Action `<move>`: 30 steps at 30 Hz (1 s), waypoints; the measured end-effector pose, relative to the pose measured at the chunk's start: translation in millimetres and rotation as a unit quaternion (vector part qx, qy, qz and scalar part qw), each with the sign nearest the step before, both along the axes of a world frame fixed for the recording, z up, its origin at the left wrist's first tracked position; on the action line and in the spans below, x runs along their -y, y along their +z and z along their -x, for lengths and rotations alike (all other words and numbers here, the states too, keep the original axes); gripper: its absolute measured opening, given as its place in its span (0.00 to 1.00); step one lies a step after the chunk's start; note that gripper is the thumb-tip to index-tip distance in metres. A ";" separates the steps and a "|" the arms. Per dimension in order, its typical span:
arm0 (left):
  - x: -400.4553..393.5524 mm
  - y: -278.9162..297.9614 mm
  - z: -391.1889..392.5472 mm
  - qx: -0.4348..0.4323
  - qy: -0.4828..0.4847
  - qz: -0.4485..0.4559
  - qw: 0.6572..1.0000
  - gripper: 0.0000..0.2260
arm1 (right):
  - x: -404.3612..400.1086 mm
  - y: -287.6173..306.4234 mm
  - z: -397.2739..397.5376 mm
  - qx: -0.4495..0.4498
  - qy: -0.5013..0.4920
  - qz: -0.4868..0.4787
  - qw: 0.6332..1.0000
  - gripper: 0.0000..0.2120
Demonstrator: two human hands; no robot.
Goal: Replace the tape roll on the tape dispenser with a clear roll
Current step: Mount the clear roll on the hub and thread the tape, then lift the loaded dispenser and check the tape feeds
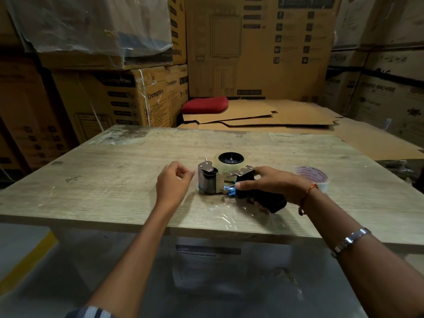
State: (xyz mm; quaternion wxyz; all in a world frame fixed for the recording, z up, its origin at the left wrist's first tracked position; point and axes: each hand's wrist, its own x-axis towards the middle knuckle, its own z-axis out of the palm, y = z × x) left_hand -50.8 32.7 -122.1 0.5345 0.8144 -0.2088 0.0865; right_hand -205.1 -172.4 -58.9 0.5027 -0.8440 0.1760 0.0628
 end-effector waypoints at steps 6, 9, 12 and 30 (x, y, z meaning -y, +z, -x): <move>-8.4 -1.4 14.5 -0.057 -0.041 0.033 0.997 0.11 | -20.0 -9.6 6.6 -0.002 -0.024 -0.179 0.984 0.17; -8.4 -1.3 14.6 -0.073 -0.067 0.017 0.995 0.16 | -24.1 -12.9 4.6 0.024 -0.049 -0.237 0.970 0.15; -7.2 1.0 13.7 -0.074 -0.099 -0.005 0.992 0.20 | -26.9 -14.2 0.5 0.054 -0.069 -0.259 0.962 0.15; 65.1 45.4 -70.6 -0.059 -0.003 0.136 0.989 0.13 | 27.4 16.6 -96.7 0.107 -0.075 -0.355 0.926 0.16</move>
